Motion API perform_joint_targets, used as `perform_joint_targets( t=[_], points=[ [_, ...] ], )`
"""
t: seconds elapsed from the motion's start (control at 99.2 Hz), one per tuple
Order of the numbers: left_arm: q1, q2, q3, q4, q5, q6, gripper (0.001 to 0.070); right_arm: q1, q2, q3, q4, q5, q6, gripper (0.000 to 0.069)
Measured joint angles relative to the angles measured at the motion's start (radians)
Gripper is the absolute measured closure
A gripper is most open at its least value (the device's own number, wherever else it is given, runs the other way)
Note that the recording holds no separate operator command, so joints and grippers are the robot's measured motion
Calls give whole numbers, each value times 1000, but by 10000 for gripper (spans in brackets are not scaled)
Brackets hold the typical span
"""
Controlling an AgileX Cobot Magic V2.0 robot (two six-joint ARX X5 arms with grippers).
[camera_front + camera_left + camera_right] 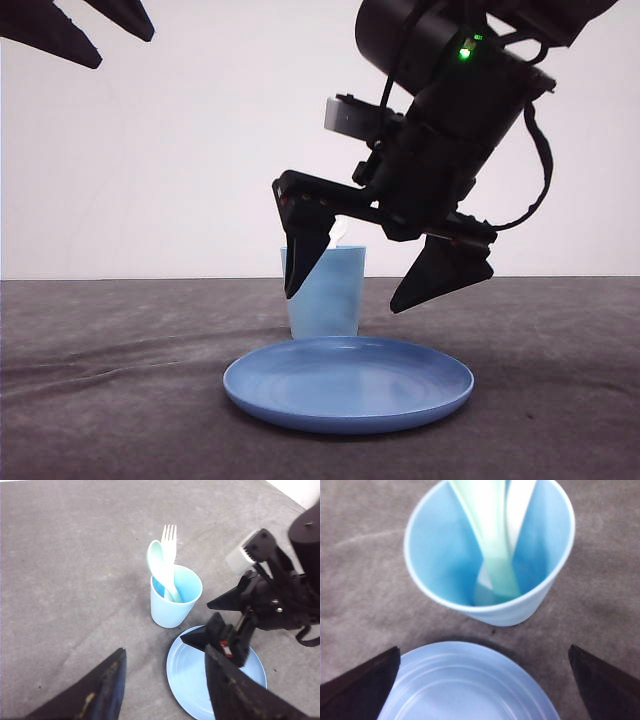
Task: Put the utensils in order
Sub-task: 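Lower the right gripper around the blue cup and grasp its rim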
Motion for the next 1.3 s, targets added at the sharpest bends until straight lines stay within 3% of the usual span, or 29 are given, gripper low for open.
perform_joint_targets(
  t=[0.887, 0.968, 1.099, 1.301],
  points=[
    [0, 0, 0, 0, 0, 8, 413, -39, 210, 247, -51, 0, -53, 16],
    [0, 0, 0, 0, 0, 15, 413, -38, 216, 247, -56, 0, -56, 66],
    [0, 0, 0, 0, 0, 23, 413, -39, 216, 247, -47, 3, -74, 231],
    [0, 0, 0, 0, 0, 23, 413, -40, 216, 247, -47, 22, -100, 276]
  ],
)
